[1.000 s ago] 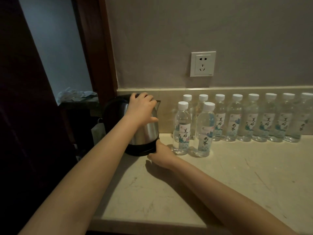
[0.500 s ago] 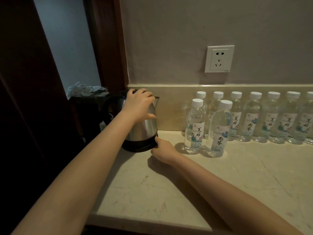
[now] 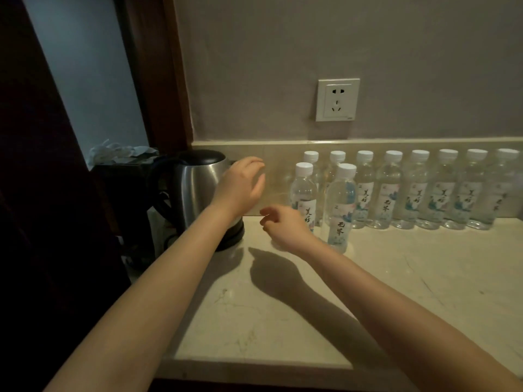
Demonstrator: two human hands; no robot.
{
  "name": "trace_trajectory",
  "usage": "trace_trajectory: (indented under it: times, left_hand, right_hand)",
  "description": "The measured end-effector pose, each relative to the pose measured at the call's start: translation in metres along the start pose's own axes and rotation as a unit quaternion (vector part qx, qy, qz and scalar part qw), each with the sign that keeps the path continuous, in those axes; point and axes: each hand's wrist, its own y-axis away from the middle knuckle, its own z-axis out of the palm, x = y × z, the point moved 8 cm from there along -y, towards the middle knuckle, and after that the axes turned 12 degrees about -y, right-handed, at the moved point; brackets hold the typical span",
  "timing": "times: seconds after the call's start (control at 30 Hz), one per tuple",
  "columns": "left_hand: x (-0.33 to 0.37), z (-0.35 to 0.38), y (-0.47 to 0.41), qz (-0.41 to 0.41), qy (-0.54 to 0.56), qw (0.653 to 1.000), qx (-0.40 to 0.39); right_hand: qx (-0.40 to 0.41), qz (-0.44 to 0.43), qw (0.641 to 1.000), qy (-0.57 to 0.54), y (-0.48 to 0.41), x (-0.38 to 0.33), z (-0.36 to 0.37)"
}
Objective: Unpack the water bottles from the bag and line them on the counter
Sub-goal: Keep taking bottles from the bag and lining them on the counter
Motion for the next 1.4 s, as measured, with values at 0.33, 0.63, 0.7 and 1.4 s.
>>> trace_trajectory:
  times: [0.33, 0.63, 0.7, 1.4]
  left_hand:
    - [0.048, 0.069, 0.018, -0.192, 0.173, 0.964, -0.056]
    - [0.04, 0.096, 0.028, -0.279, 0.195, 0.934, -0.108]
    - [0.031, 0.093, 0.025, -0.288, 0.185, 0.935, -0.093]
    - [-0.023, 0.129, -0.021, -0.305, 0.181, 0.921, -0.162]
  right_hand:
    - [0.327, -0.131, 0.935, -0.033, 0.055, 0.003, -0.131]
    - [0.236, 0.025, 0.971, 0.009, 0.035, 0.071, -0.134]
    - [0.207, 0.035, 0.977, -0.024, 0.03, 0.078, -0.13]
    - [0.191, -0.01, 0.981, -0.042, -0.011, 0.09, -0.125]
